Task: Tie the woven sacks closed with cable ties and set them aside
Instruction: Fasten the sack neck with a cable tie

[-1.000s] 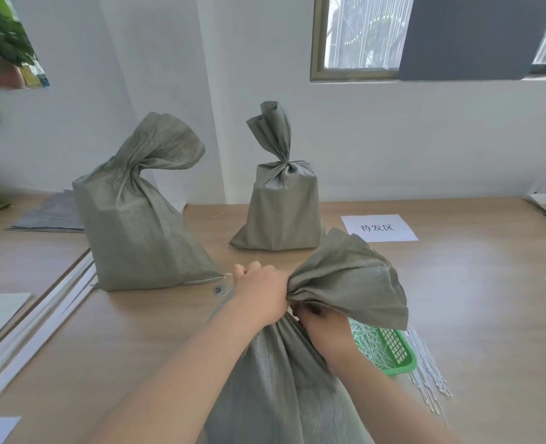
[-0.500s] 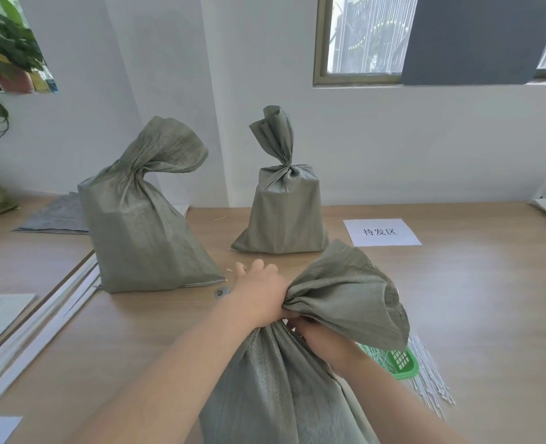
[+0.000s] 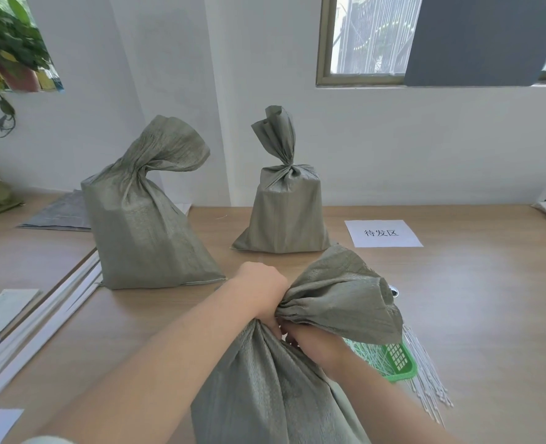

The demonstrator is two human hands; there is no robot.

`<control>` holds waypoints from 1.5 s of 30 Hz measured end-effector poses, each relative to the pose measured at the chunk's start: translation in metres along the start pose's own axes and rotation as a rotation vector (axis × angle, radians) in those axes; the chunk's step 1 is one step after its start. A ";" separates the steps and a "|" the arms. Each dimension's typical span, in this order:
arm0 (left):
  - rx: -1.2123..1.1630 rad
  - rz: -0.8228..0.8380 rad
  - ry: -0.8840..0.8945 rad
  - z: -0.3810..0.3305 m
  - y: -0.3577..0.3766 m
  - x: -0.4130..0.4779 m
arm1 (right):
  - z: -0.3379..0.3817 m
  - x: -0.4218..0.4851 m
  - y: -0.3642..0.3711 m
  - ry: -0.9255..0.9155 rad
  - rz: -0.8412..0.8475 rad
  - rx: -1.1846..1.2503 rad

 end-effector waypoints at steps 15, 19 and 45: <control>-0.542 0.244 -0.279 0.019 -0.001 0.011 | 0.005 0.001 -0.002 -0.283 -0.167 -0.132; -0.385 0.188 -0.212 0.020 0.003 0.015 | 0.004 0.002 -0.001 -0.316 -0.196 -0.100; -0.843 0.226 -0.321 0.022 0.015 0.007 | -0.003 -0.002 -0.006 -0.352 -0.266 0.005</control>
Point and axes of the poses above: each hand's wrist, its own x-axis towards the middle knuckle, its own y-axis out of the palm, z = x × y, the point moved 2 cm from there along x, towards the middle knuckle, and after that the axes turned 9 degrees about -z, right-handed, at the moved point
